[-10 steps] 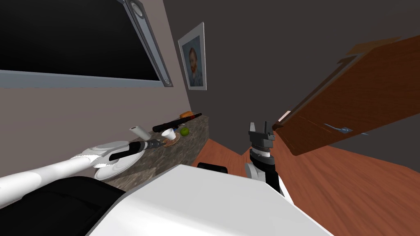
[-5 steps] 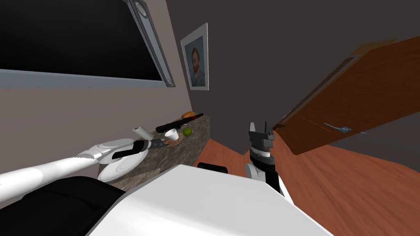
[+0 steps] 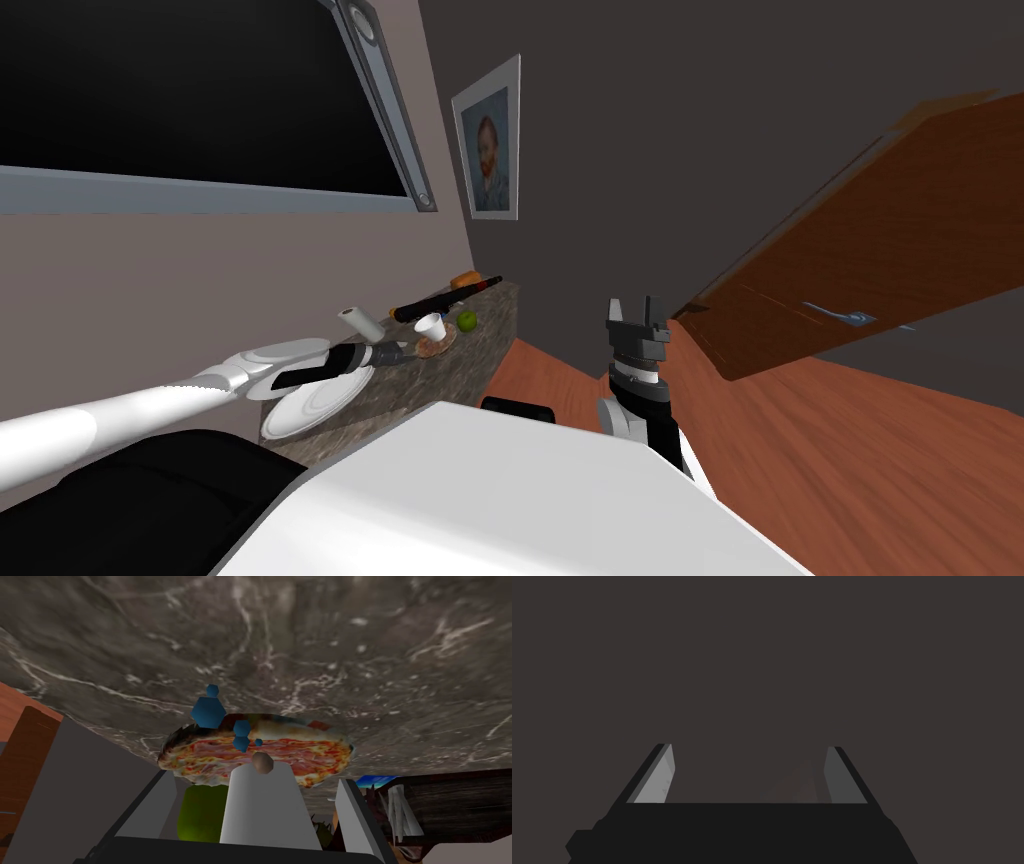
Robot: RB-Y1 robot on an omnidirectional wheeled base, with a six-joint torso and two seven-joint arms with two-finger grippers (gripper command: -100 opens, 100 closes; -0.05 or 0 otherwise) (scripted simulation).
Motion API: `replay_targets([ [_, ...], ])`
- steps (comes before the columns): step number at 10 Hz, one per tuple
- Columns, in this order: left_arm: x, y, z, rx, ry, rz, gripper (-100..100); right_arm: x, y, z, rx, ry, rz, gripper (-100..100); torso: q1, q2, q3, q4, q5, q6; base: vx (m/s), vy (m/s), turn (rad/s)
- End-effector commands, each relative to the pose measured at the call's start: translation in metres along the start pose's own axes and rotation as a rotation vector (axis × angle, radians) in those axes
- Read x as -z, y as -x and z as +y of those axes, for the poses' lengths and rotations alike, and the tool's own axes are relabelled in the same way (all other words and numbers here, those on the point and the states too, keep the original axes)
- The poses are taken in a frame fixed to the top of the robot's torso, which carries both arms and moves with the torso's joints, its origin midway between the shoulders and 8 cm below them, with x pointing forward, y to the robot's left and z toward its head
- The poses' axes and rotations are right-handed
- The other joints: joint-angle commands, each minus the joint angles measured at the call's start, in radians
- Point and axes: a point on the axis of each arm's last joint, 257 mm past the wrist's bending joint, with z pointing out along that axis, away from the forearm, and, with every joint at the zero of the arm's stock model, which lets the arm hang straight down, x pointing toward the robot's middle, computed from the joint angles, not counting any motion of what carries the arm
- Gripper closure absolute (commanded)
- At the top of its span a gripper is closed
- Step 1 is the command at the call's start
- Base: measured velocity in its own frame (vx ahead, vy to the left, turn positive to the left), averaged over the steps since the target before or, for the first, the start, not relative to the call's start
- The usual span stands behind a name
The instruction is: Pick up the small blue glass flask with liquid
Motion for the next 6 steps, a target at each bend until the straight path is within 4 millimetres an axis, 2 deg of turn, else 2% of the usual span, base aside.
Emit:
replay_targets([
  [1,-0.0001,0.0026,-0.0102,0.04,-0.026,-0.002,-100,0.0,0.0,0.0,0.0,0.0,0.0,0,0.0,0.0,0.0,0.0,0.0,0.0,-0.007,0.079,0.035],
  [6,0.0073,0.0035,-0.0181,0.163,-0.057,0.002,-100,0.0,0.0,0.0,0.0,0.0,0.0,0,-0.007,0.0,0.0,0.0,-0.002,0.0,-0.011,0.014,0.03],
])
